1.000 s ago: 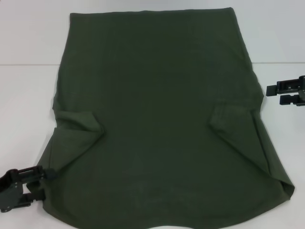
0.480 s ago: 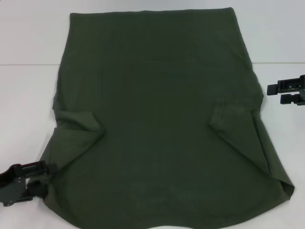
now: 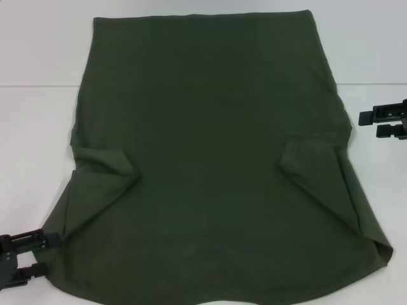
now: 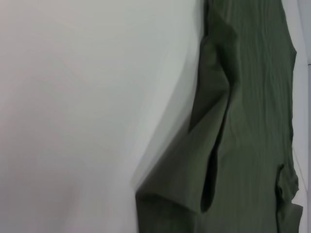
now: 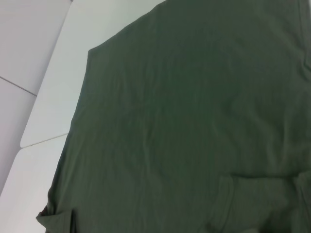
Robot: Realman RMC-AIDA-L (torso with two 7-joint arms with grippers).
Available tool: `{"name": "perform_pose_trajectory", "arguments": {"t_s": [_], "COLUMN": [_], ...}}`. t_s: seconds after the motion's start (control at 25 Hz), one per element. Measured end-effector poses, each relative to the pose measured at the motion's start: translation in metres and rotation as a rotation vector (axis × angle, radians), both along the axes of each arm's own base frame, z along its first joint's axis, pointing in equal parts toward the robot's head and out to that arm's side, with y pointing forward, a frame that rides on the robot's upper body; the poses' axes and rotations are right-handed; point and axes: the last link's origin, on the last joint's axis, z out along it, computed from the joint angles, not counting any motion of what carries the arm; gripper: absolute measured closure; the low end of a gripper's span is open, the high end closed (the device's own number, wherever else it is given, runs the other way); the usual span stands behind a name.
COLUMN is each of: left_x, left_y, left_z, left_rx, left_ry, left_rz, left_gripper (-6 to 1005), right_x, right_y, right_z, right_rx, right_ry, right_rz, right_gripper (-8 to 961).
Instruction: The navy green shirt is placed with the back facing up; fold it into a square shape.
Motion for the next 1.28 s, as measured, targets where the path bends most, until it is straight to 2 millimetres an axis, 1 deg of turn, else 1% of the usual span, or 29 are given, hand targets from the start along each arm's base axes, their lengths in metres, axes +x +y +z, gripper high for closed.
{"name": "perform_pose_trajectory", "arguments": {"t_s": [0.2,0.44,0.64,1.0,1.04,1.2,1.28], "left_x": [-0.001,-0.003,-0.003,0.011,0.015,0.018,0.02], "left_y": [0.003,0.002,0.005,0.021,0.027,0.032,0.033], "left_z": [-0.004,-0.002,-0.005,-0.018,-0.022,-0.022,-0.022], "left_rx": [-0.009,0.005,-0.001,-0.029,-0.041,-0.043,-0.037], "left_ry": [0.016,0.023,0.031,0.011,0.021,0.022,0.021], "left_rz": [0.004,0.015,0.016,-0.033,-0.045,-0.055,-0.062], "left_gripper": [175,174,174,174,174,173,207], "right_x": [-0.003,-0.002,-0.002,0.0,0.0,0.0,0.0], "right_y": [0.002,0.001,0.001,-0.001,-0.001,-0.002,-0.002], "right_z": [0.0,-0.001,-0.001,-0.001,-0.001,-0.001,0.0], "right_rx": [-0.001,-0.002,-0.003,-0.005,-0.006,-0.009,-0.007], "right_ry": [0.0,0.002,0.004,0.005,0.005,0.011,0.014], "right_rz": [0.006,0.003,0.0,-0.004,-0.004,-0.003,-0.003], "right_gripper": [266,266,266,266,266,266,266]}}
